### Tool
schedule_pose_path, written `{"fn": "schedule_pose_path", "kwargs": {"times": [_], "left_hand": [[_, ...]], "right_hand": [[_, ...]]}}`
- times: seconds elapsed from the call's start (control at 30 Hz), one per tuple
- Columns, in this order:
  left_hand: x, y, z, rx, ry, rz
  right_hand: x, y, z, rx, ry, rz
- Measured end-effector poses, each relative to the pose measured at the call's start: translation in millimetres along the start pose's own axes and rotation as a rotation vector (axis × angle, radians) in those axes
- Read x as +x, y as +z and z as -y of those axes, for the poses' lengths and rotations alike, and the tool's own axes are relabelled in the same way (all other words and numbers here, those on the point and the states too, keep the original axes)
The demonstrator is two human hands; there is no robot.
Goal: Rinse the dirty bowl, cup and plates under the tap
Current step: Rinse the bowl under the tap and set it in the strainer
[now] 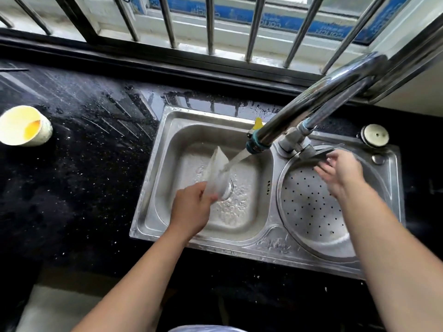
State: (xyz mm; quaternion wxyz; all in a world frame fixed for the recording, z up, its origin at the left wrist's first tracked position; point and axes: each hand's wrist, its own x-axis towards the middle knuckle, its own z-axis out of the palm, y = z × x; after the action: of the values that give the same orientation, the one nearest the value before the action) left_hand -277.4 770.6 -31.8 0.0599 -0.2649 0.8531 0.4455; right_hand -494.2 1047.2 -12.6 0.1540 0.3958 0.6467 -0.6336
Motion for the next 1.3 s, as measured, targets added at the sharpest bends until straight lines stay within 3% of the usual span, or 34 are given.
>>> {"fn": "schedule_pose_path", "kwargs": {"times": [0.13, 0.37, 0.43, 0.53, 0.63, 0.73, 0.83, 0.93, 1.0, 1.13, 1.3], "left_hand": [[-11, 2, -4, 0.306, 0.078, -0.028], [-17, 5, -6, 0.416, 0.157, 0.013], [-15, 7, -6, 0.266, 0.133, 0.061], [-12, 11, -22, -0.177, -0.011, 0.23], [-8, 21, -36, -0.543, -0.156, 0.408], [3, 41, -53, -0.669, -0.197, 0.424], [15, 61, -67, -0.87, -0.284, 0.452], [24, 78, -82, -1.037, -0.393, 0.483], [29, 93, -91, -0.971, -0.394, 0.472], [36, 123, -108, -0.574, -0.219, 0.481], [10, 160, -106, 0.126, 0.072, 0.256]], "right_hand": [[5, 20, 38, -0.198, -0.114, 0.09], [8, 21, 44, -0.253, -0.164, 0.115], [5, 10, 37, -0.278, -0.207, 0.006], [-15, -10, 1, -0.385, -0.243, -0.073], [-39, -29, -49, -0.362, -0.079, 0.251], [-52, -47, -76, -0.267, 0.075, 0.503], [-51, -63, -82, -0.134, 0.137, 0.601], [-45, -85, -73, 0.035, 0.181, 0.548], [-40, -103, -64, 0.157, 0.177, 0.54], [-38, -137, -42, 0.205, 0.026, 0.523], [-36, -135, -49, -0.356, -0.347, 0.282]]}}
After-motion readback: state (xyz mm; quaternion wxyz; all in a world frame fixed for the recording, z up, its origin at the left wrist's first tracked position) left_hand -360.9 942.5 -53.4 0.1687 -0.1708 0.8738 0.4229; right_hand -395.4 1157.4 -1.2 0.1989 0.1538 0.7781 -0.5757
